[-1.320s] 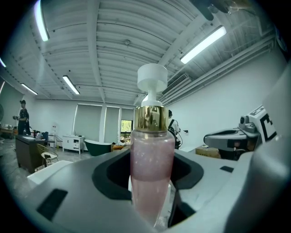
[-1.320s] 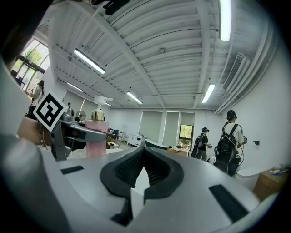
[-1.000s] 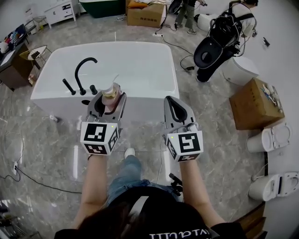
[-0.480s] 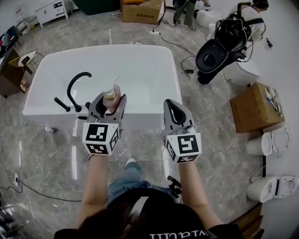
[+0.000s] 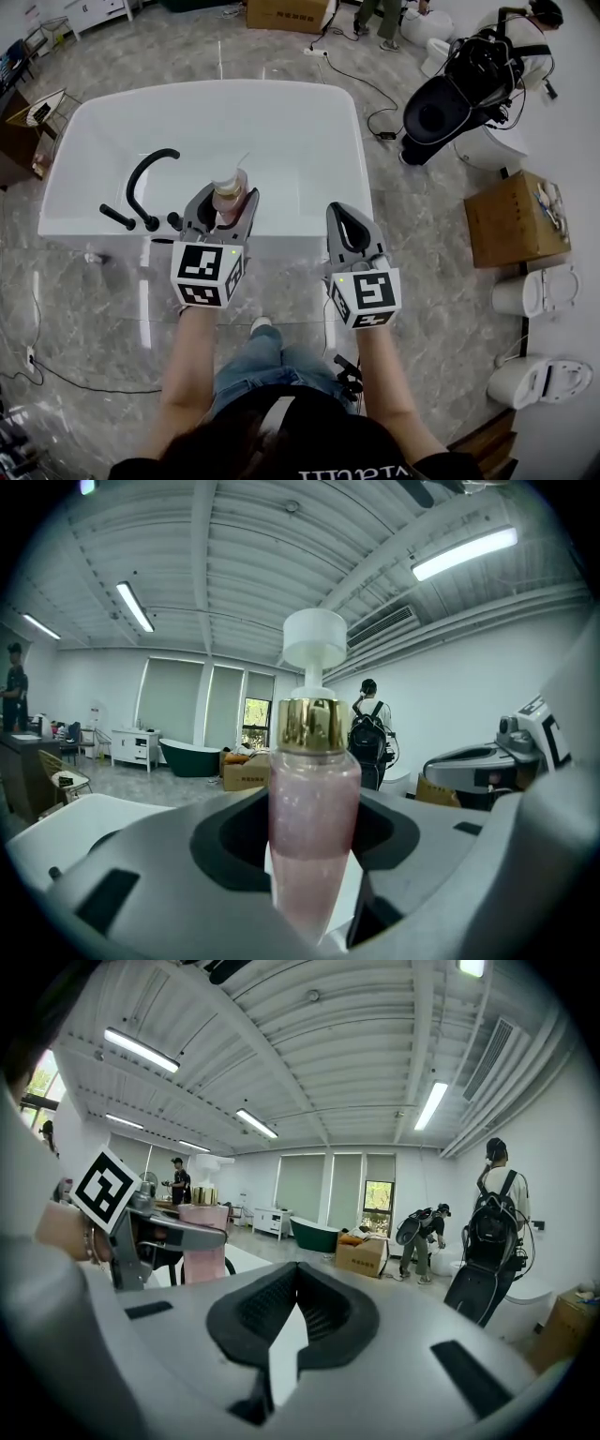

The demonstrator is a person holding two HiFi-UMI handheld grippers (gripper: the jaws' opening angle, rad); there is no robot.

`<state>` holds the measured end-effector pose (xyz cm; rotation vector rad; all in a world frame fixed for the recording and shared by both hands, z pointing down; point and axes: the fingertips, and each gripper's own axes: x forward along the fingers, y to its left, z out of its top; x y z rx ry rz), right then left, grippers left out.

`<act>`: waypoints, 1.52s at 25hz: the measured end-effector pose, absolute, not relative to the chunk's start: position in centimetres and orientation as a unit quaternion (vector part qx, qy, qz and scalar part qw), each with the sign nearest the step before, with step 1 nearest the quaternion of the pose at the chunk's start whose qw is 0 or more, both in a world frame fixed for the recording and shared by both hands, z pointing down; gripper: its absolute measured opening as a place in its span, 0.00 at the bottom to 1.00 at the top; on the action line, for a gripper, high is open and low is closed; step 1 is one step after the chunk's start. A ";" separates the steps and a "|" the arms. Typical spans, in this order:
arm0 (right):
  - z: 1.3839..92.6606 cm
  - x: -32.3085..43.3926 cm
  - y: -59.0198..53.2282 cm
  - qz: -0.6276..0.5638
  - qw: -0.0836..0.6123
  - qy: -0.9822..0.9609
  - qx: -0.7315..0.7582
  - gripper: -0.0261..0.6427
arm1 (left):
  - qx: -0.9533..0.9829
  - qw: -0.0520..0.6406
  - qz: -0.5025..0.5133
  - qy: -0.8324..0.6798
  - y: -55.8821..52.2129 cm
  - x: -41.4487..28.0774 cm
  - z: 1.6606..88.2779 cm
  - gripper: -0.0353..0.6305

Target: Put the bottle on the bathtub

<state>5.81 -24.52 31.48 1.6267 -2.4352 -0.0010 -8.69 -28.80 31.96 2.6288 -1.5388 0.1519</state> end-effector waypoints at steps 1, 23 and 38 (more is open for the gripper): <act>31.9 5.7 -25.0 0.003 0.110 -0.827 0.551 0.06 | 0.861 0.048 0.052 -0.504 -29.2 -8.8 32.5 0.38; 43.1 6.7 -30.5 0.072 0.154 -0.842 0.512 0.06 | 0.829 0.104 0.080 -0.544 -35.1 -7.3 46.3 0.38; 52.9 9.7 -31.4 0.120 0.164 -0.829 0.521 0.06 | 0.809 0.122 0.113 -0.563 -38.6 -5.6 57.5 0.38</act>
